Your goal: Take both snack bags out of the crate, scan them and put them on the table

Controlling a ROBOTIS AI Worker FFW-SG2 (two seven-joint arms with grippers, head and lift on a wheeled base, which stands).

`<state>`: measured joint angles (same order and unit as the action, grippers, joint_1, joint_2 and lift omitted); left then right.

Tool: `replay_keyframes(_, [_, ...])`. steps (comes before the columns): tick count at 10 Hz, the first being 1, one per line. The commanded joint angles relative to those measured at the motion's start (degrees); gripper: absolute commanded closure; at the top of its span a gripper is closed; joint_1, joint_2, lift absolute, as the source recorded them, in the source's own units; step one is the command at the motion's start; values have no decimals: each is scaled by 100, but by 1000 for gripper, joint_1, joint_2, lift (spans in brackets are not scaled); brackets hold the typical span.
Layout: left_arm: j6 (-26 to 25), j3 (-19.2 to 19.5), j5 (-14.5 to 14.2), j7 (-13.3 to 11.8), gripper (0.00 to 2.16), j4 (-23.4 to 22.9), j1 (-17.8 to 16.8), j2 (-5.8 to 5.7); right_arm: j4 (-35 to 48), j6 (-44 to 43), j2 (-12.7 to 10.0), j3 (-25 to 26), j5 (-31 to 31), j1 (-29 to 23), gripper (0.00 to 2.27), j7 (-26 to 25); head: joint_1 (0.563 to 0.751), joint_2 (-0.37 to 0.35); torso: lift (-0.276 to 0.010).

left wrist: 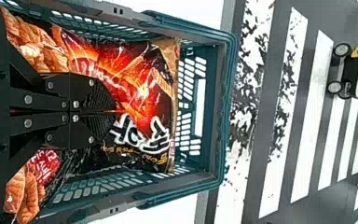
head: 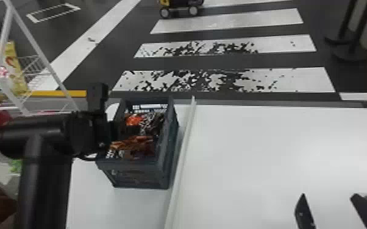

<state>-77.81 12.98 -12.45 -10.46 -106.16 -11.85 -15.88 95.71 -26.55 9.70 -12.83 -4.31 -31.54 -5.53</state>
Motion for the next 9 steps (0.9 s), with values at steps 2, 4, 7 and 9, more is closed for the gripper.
replay_keyframes(2, [-143,99,-47,17,2142,-361,16,-20,0,32,-3,0,0,-10,39,0,695,247,-94])
replay_keyframes(4, [-179,169,-126,70,2142,-449,-54,-37,0,68,-12,0,0,-19,39,0,695,251,-94])
replay_keyframes(7, [-249,354,-451,88,2142,-669,-63,-37,0,103,-38,9,18,-19,43,0,695,252,-94])
replay_keyframes(9, [-284,389,-460,105,2142,-836,-63,-55,0,138,-47,18,26,-19,43,0,695,250,-94])
